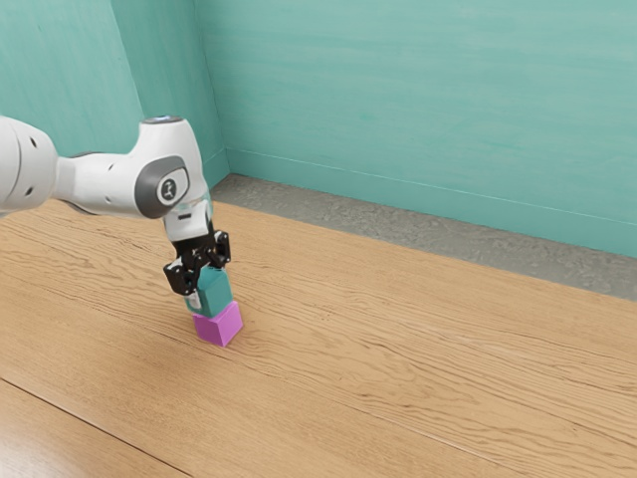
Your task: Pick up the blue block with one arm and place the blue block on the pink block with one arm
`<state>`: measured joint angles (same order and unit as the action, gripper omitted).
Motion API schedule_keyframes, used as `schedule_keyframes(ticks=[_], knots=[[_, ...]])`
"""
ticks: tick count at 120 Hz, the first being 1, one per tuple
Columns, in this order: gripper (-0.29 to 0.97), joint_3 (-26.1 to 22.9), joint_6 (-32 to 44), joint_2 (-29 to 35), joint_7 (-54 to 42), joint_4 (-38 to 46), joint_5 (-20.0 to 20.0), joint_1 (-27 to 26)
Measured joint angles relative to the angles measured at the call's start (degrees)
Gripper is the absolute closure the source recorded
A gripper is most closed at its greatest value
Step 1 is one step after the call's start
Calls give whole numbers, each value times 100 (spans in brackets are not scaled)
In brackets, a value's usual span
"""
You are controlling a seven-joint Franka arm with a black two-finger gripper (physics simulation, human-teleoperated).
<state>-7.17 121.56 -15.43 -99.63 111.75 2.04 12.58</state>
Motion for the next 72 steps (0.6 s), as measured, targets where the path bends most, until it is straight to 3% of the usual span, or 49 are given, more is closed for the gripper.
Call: schedule_keyframes(ticks=[29, 42, 57, 72], knots=[[8, -47, -42, 56, -38, 12, 11, 13], [5, -115, -295, 619, -50, 18, 85, 27], [3, -155, -1023, 1638, 37, -333, 175, 52], [1, -506, -2250, 2048, 695, -1445, -289, 184]])
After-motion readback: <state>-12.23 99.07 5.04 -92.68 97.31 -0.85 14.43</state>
